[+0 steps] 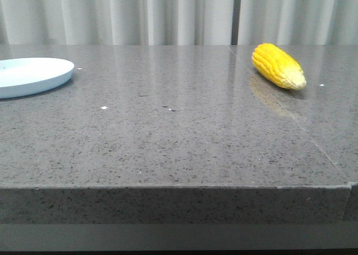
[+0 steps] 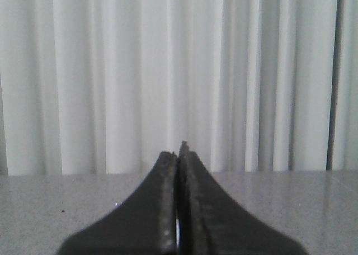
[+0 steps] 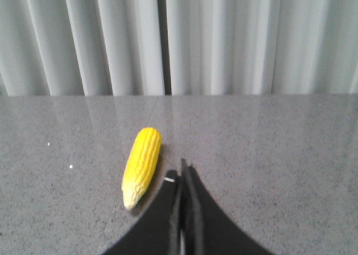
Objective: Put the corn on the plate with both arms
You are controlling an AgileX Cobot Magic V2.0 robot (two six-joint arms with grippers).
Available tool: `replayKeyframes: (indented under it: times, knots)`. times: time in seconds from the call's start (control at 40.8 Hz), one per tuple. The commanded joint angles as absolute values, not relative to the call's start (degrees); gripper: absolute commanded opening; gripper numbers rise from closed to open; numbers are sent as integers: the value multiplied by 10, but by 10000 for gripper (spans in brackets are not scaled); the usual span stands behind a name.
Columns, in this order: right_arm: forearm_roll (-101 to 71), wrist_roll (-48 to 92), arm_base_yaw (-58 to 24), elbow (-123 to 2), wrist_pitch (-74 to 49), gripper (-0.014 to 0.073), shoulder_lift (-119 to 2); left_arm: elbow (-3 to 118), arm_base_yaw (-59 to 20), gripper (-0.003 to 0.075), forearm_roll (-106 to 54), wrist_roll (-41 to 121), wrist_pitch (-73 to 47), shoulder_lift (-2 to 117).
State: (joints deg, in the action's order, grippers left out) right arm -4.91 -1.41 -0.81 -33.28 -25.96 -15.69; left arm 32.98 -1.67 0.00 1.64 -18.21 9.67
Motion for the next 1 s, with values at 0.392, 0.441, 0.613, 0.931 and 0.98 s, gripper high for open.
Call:
replayKeyframes:
  times: [0.392,0.441,0.613,0.931,0.98]
  knots:
    - [-41,-10,-6,-412,-304,-69,-321,405,-16,-20,0,17,-246,262]
    - [-41,-10,-6,-412,-308,-69,-329,405,-16,-20,0,17,-246,270]
    - [-41,-10,-6,-412,-315,-67,-351,405,-16,-20,0,17,-267,296]
    - [-40,0,-6,-412,-335,528,-379,405,-16,465,0,17,-281,329]
    - [-40,0,-6,-412,-335,598,-379,405,-16,529,0,17,-283,333]
